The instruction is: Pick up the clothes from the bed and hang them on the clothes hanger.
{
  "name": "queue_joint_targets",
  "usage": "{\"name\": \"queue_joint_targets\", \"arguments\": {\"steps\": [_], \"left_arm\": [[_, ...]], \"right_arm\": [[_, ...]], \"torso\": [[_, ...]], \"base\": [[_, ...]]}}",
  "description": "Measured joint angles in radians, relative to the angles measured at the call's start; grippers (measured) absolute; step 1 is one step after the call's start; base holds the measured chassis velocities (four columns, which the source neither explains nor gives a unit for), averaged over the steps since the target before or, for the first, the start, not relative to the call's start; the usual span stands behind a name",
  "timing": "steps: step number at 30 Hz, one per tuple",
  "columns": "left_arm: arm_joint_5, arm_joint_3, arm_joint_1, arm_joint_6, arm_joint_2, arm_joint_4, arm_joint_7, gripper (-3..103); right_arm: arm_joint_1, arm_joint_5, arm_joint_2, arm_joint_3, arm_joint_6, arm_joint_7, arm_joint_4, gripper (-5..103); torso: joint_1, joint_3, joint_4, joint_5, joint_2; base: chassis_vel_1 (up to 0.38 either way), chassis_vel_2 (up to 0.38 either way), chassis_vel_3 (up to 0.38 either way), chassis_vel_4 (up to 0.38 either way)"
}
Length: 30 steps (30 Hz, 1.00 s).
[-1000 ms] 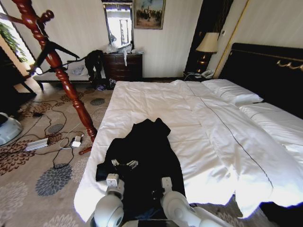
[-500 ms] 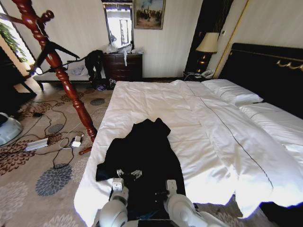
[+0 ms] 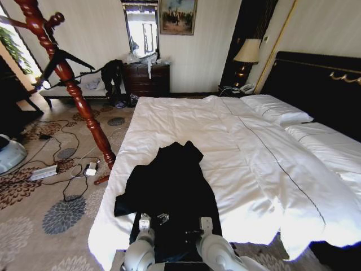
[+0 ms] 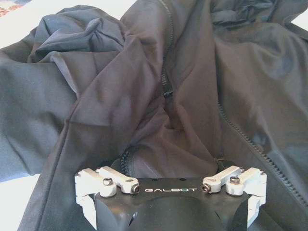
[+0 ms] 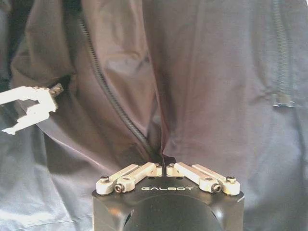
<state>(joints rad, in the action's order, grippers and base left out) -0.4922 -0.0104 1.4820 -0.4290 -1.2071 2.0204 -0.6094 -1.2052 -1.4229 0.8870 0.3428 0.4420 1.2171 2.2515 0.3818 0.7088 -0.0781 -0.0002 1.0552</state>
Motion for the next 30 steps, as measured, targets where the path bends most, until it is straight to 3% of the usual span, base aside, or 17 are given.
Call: {"name": "queue_joint_targets", "arguments": {"steps": [10,22,30], "left_arm": [[0.004,-0.035,-0.025,0.008,0.004,-0.067,-0.01,100],[0.002,-0.041,-0.008,0.01,0.016,-0.032,-0.018,100],[0.002,-0.063,0.01,0.006,0.044,0.003,-0.024,100]], "right_arm": [[-0.038,-0.008,-0.038,-0.046,0.011,0.026,0.018,0],[-0.04,-0.048,-0.061,-0.065,0.027,0.03,0.057,0],[-0.092,-0.15,-0.119,-0.091,0.077,0.035,0.145,0]], "torso": [[0.0,0.0,-0.0004,-0.0002,0.0],[0.0,0.0,0.0004,0.0003,0.0],[0.0,0.0,0.0004,0.0002,0.0]], "base": [[0.0,0.0,0.0,0.0],[0.0,0.0,0.0,0.0],[0.0,0.0,0.0,0.0]]}}
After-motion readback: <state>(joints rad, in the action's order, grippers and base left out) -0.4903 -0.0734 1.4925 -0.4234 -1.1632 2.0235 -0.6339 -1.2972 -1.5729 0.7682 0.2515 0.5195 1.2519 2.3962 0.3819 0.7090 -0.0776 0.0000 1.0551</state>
